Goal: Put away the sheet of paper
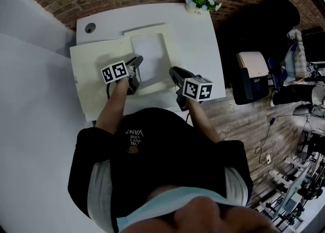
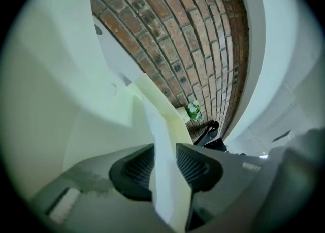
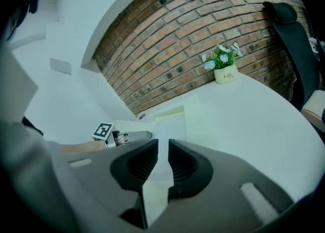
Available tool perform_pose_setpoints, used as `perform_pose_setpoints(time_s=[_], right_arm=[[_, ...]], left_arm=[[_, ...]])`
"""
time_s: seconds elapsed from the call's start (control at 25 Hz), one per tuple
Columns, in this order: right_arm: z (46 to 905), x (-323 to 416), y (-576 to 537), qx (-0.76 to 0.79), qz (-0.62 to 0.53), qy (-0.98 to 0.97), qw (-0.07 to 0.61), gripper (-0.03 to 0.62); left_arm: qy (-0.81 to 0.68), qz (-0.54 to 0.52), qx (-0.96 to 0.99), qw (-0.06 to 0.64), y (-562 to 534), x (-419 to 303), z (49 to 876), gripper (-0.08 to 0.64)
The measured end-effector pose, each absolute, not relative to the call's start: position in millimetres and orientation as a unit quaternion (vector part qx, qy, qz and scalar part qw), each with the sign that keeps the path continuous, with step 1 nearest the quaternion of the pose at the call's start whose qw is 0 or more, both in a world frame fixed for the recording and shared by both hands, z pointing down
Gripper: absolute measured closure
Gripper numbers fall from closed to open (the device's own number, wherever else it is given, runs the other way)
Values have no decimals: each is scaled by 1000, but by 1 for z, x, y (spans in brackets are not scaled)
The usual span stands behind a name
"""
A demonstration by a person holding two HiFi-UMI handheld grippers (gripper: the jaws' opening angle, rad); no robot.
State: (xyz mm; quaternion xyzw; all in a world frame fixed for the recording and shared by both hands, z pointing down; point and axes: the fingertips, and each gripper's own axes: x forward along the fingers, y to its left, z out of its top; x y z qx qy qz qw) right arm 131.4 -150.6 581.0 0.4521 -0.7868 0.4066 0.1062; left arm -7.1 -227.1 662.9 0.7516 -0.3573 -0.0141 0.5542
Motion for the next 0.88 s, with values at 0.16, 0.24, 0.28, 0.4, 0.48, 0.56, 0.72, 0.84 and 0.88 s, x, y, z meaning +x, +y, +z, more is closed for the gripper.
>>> perform_pose_setpoints(time_s=[0.16, 0.24, 0.28, 0.4, 0.48, 0.56, 0.72, 0.84, 0.88], right_arm=[[580, 130, -149, 451, 405, -788, 106, 532], [580, 128, -147, 451, 405, -788, 105, 532], [579, 127, -147, 450, 405, -789, 104, 532], [577, 121, -145, 446, 406, -791, 100, 532], [577, 120, -144, 447, 405, -791, 100, 532], [577, 119, -143, 448, 403, -791, 101, 532], [577, 115, -140, 449, 402, -792, 101, 532], [577, 111, -139, 448, 400, -793, 100, 531], [577, 110, -138, 448, 399, -793, 101, 532]], left_arm=[[-374, 2, 757, 535, -226, -11, 661, 391], [-380, 27, 769, 514, -225, -12, 659, 350], [-381, 42, 776, 500, -224, -12, 658, 327], [-384, 69, 792, 469, -222, -14, 656, 307], [-385, 69, 795, 463, -220, -17, 656, 307], [-384, 69, 797, 461, -218, -20, 655, 307], [-385, 66, 798, 460, -214, -27, 653, 307], [-389, 64, 799, 454, -212, -34, 649, 308], [-391, 63, 799, 452, -211, -36, 647, 308]])
